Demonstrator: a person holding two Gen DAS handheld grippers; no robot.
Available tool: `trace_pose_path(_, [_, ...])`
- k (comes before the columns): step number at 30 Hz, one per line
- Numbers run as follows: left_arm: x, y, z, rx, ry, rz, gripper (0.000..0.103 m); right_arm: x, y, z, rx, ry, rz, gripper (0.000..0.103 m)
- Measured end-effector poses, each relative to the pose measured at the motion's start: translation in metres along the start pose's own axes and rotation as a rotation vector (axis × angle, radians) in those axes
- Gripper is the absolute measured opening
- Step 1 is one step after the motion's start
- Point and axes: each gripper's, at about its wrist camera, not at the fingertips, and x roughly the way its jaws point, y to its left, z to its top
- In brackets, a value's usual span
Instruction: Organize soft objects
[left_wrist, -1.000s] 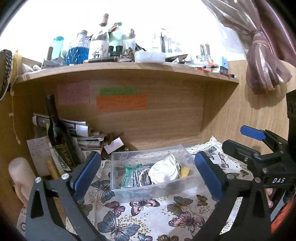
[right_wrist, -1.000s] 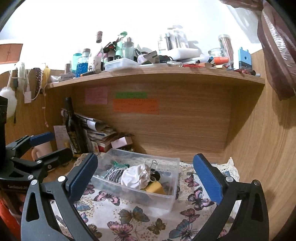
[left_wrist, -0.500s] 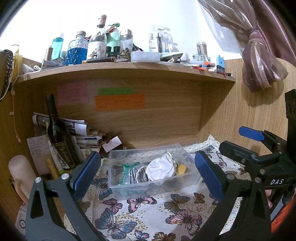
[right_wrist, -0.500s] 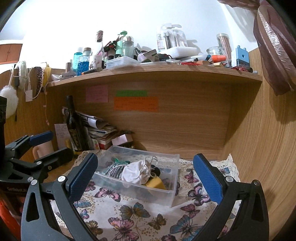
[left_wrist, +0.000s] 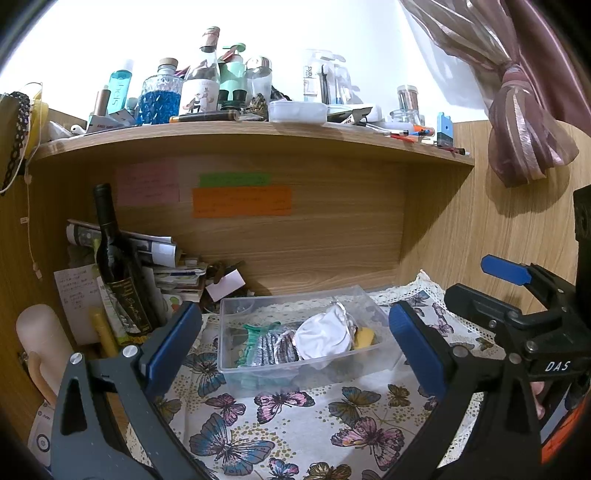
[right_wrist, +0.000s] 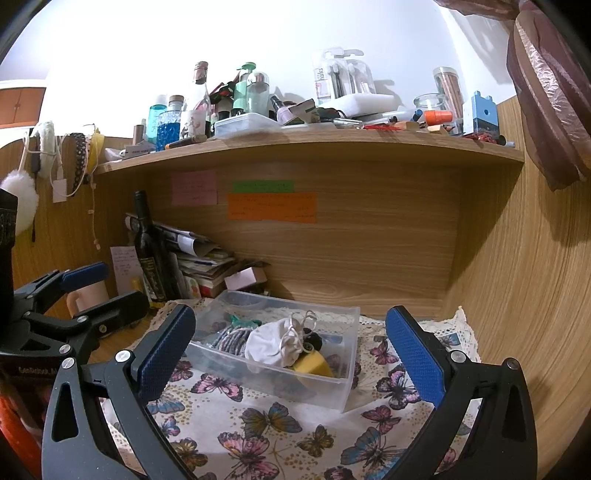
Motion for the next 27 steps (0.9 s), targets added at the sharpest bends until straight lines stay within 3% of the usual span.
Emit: trace_pose_path(27, [0.0002, 0.0002, -0.0002, -0.01, 0.003, 0.002, 0.103, -0.0011, 0.003, 0.0005, -0.001, -0.001, 0.002, 0.103])
